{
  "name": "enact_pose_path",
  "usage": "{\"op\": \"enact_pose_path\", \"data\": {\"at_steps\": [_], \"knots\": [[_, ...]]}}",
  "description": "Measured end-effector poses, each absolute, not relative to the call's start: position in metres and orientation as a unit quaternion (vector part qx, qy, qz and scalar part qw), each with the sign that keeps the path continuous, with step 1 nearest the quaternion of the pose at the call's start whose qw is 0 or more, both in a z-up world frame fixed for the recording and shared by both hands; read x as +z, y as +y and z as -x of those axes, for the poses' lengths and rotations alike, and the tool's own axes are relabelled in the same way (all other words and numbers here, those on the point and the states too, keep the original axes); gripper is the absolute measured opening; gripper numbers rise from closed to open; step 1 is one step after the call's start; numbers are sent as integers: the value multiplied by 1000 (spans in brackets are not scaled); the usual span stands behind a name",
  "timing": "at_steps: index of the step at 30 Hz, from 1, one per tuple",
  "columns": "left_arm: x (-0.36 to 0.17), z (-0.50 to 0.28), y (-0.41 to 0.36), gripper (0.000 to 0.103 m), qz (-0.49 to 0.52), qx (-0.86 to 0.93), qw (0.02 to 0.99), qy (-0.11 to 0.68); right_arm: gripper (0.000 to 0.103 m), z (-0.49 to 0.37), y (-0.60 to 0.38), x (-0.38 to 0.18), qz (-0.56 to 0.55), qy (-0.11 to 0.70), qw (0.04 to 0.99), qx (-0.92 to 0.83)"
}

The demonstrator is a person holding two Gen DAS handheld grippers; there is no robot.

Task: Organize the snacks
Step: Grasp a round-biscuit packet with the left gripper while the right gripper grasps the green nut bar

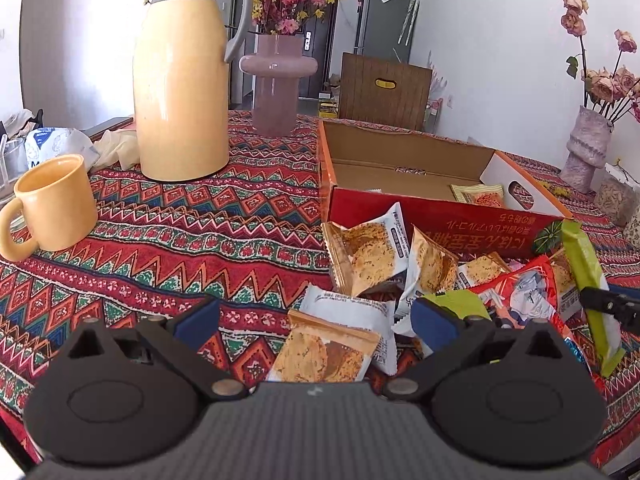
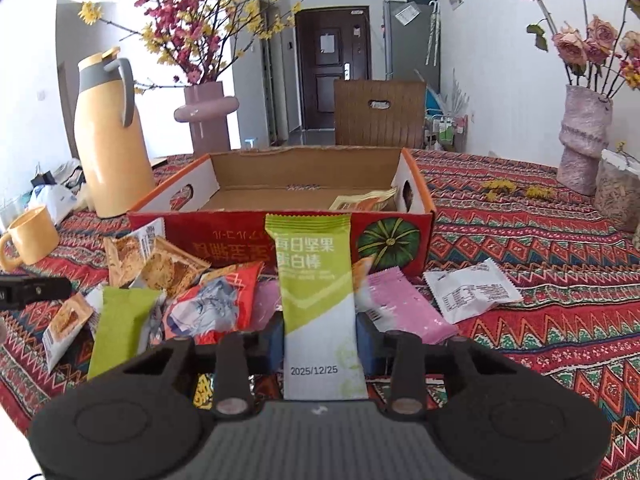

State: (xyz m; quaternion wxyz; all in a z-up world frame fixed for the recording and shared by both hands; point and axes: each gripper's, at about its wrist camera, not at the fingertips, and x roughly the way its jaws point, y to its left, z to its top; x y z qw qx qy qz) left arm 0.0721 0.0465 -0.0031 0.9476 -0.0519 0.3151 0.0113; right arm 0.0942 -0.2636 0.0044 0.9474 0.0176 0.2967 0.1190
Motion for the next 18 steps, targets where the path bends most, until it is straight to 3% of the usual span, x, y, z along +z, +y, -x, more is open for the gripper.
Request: {"op": "enact_pose_path", "data": {"at_steps": [12, 17, 18], "knots": [[-23, -74, 44, 102, 29, 2, 933, 358, 36, -79, -282, 11, -58, 263, 959, 89], [-31, -77, 46, 94, 33, -1, 927, 373, 36, -77, -281, 8, -60, 265, 958, 93], [-33, -78, 46, 88, 37, -4, 925, 377, 36, -77, -281, 8, -61, 266, 958, 93]]}}
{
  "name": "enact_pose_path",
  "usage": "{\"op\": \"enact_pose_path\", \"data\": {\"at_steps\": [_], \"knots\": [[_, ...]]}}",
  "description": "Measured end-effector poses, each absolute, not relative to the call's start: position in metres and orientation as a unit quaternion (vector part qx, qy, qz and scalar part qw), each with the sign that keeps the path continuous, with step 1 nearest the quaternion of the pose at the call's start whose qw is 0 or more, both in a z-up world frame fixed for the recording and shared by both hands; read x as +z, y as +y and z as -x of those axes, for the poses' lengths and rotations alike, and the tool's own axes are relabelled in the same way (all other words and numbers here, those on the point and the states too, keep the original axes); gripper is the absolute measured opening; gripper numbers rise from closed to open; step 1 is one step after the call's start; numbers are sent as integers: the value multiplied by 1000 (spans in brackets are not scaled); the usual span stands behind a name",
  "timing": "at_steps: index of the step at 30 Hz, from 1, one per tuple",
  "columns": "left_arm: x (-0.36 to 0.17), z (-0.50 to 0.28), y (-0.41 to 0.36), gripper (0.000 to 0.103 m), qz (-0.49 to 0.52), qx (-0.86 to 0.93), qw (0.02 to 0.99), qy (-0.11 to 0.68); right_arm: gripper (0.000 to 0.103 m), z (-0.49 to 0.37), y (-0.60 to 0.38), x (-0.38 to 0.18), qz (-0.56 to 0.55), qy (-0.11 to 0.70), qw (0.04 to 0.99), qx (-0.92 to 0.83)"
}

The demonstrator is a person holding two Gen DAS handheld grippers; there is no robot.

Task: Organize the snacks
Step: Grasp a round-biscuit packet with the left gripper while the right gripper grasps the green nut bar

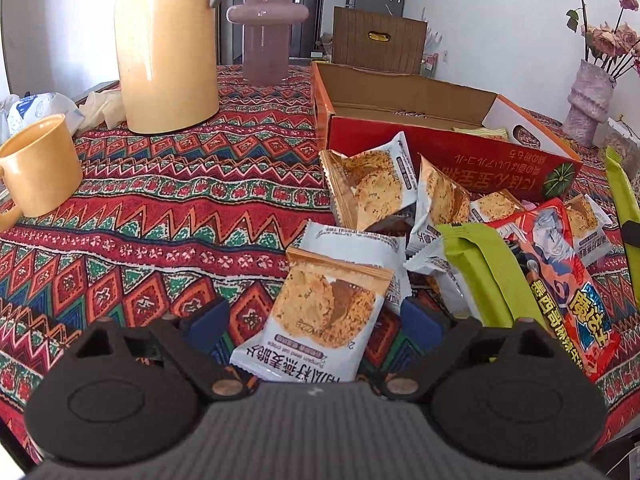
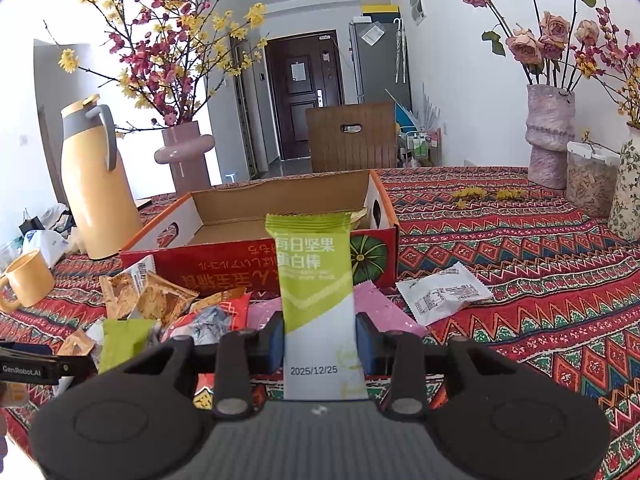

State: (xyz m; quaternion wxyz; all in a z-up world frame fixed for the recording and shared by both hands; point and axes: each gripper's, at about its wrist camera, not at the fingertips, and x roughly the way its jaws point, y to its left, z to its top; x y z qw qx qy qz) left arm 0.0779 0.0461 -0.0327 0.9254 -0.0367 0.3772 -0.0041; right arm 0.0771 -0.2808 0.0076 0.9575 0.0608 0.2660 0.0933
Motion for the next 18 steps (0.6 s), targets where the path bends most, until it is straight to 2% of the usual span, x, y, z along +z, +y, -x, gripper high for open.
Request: {"op": "enact_pose_path", "data": {"at_steps": [1, 5, 7, 18], "knots": [[-34, -79, 46, 81, 40, -7, 923, 382, 36, -77, -281, 7, -61, 266, 957, 94], [-36, -79, 45, 64, 38, -13, 924, 381, 36, -75, -280, 7, -62, 267, 957, 96], [-35, -78, 43, 48, 35, -16, 925, 379, 36, -74, -280, 7, -62, 267, 957, 96], [-24, -68, 41, 43, 27, -15, 933, 358, 36, -72, -279, 6, -65, 268, 956, 98]]}}
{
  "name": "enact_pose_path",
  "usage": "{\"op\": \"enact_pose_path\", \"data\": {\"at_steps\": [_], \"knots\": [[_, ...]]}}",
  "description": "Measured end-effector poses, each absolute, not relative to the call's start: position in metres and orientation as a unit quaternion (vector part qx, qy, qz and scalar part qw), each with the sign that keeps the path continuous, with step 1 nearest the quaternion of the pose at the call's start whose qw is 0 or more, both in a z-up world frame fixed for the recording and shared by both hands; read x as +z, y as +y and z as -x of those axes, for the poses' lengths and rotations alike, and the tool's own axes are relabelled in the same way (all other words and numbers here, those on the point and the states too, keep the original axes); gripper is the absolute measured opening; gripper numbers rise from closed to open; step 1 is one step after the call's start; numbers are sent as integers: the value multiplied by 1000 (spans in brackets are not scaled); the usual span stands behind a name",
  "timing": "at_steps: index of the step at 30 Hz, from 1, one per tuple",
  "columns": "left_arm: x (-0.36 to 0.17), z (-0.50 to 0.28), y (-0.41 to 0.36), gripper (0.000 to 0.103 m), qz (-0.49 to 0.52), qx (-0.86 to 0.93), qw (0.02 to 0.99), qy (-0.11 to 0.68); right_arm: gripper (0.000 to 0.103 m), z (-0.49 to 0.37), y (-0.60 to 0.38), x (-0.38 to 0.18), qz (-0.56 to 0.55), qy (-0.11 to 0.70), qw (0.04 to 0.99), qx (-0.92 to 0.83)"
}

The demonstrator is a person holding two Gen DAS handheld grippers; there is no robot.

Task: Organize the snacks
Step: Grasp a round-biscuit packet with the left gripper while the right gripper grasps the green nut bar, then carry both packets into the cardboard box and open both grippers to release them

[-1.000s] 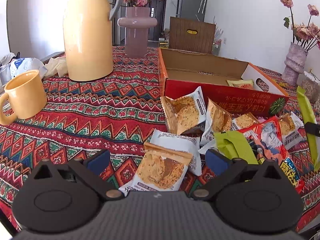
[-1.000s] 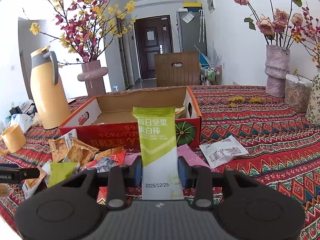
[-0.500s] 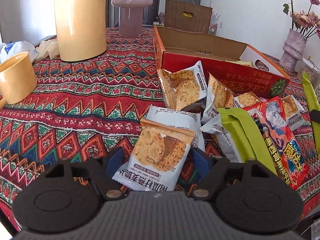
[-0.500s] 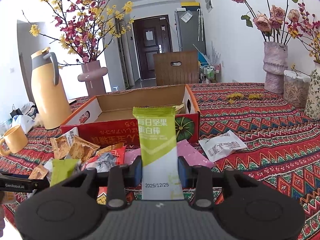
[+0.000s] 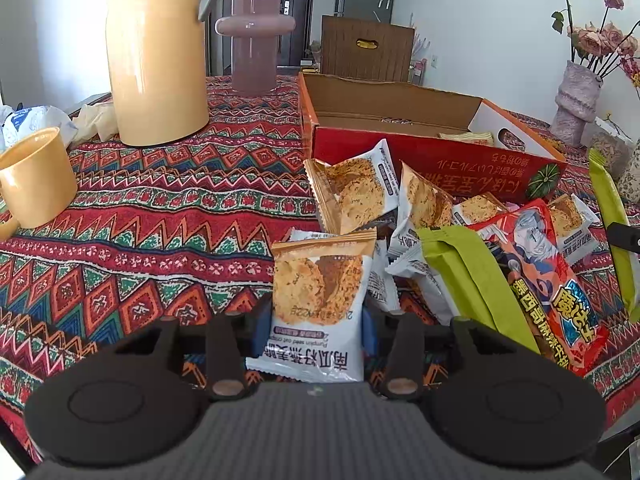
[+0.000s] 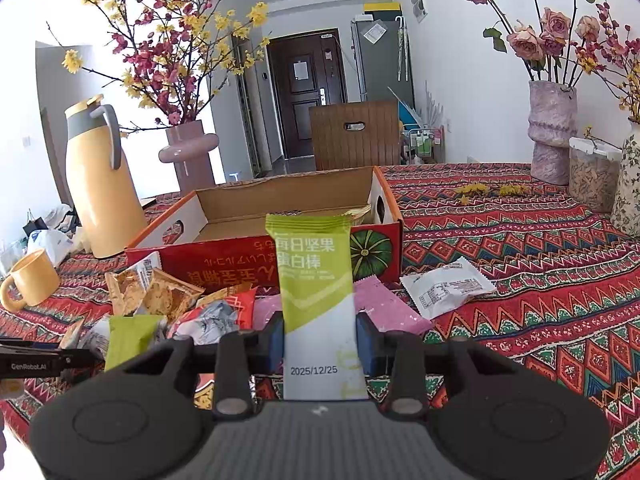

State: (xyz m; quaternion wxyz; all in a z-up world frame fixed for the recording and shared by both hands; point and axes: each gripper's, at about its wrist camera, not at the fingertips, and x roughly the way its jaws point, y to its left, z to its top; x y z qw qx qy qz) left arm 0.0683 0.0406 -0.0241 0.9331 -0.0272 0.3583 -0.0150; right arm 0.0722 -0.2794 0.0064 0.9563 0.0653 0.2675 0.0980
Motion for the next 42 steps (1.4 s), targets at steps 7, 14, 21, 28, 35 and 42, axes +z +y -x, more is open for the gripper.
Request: {"op": "enact_pose_path", "data": {"at_steps": [7, 14, 21, 28, 35, 42], "knots": [[-14, -65, 40, 43, 24, -11, 939, 342, 36, -71, -281, 7, -67, 265, 957, 98], [-2, -71, 34, 43, 20, -17, 944, 328, 36, -76, -279, 12, -63, 256, 959, 101], [16, -82, 20, 43, 14, -27, 953, 300, 36, -90, -277, 25, -61, 235, 965, 102], [33, -100, 7, 43, 8, -31, 961, 273, 36, -115, -277, 36, -62, 218, 969, 100], [47, -121, -6, 43, 0, -36, 967, 252, 36, -144, -272, 48, -55, 203, 972, 105], [56, -148, -15, 43, -1, -33, 970, 241, 36, -174, -263, 59, -52, 190, 974, 114]]}}
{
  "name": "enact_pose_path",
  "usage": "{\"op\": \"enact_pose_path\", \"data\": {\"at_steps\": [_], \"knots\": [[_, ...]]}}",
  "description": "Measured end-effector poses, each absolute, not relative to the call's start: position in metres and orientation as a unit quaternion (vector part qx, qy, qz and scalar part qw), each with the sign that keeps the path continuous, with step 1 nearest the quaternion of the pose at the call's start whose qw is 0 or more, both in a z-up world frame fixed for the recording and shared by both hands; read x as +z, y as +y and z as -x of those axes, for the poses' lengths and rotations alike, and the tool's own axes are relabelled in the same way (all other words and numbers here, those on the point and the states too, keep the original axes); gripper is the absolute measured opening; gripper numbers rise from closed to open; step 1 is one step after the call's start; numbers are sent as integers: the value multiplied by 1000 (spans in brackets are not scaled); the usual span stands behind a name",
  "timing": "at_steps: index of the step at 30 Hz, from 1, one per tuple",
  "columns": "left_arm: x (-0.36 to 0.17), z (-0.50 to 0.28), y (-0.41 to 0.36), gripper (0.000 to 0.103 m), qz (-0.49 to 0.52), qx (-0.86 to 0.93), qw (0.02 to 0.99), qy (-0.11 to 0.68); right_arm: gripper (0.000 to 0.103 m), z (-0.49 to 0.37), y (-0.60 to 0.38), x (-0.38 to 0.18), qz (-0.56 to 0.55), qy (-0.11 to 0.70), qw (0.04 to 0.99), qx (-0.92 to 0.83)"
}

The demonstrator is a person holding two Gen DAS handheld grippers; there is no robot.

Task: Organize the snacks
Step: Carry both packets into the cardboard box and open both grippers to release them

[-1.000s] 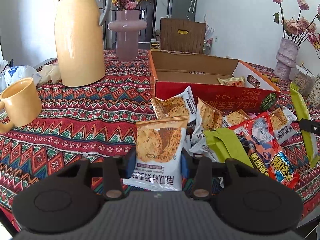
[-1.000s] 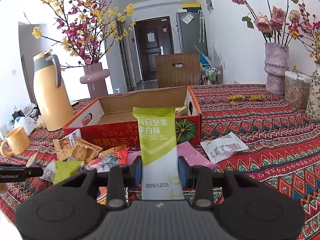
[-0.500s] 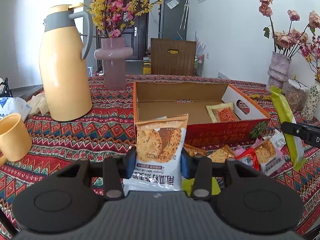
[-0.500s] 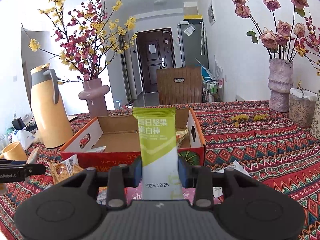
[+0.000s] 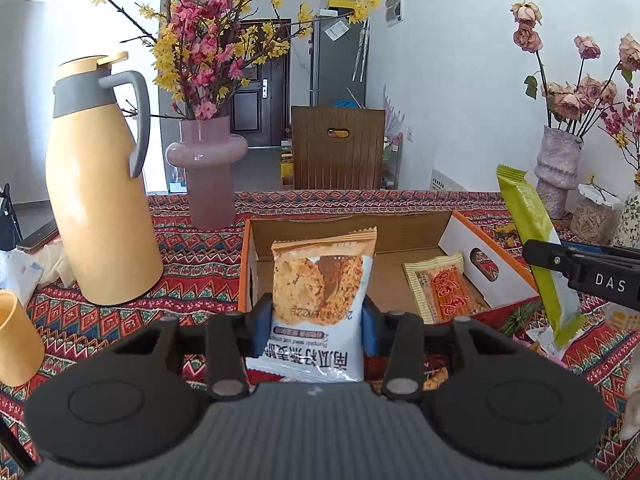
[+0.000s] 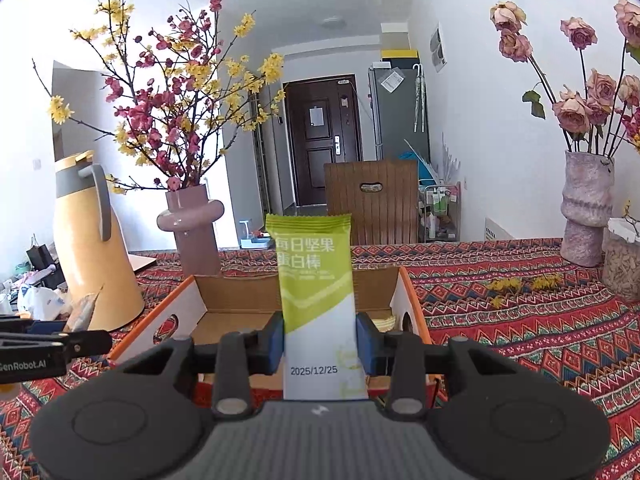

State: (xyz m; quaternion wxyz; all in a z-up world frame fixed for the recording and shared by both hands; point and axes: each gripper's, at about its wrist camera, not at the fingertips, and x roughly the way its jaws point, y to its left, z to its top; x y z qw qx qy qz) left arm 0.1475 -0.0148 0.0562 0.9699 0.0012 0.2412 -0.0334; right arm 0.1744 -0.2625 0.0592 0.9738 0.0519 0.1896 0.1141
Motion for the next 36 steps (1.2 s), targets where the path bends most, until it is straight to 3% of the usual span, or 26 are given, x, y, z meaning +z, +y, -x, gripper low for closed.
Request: {"op": "enact_pose_path", "data": {"at_steps": [17, 36], "knots": [[57, -224, -19, 43, 10, -6, 971, 240, 36, -272, -231, 51, -65, 221, 967, 112], [20, -242, -15, 44, 20, -21, 964, 263, 38, -281, -231, 22, -67, 254, 957, 119]]}}
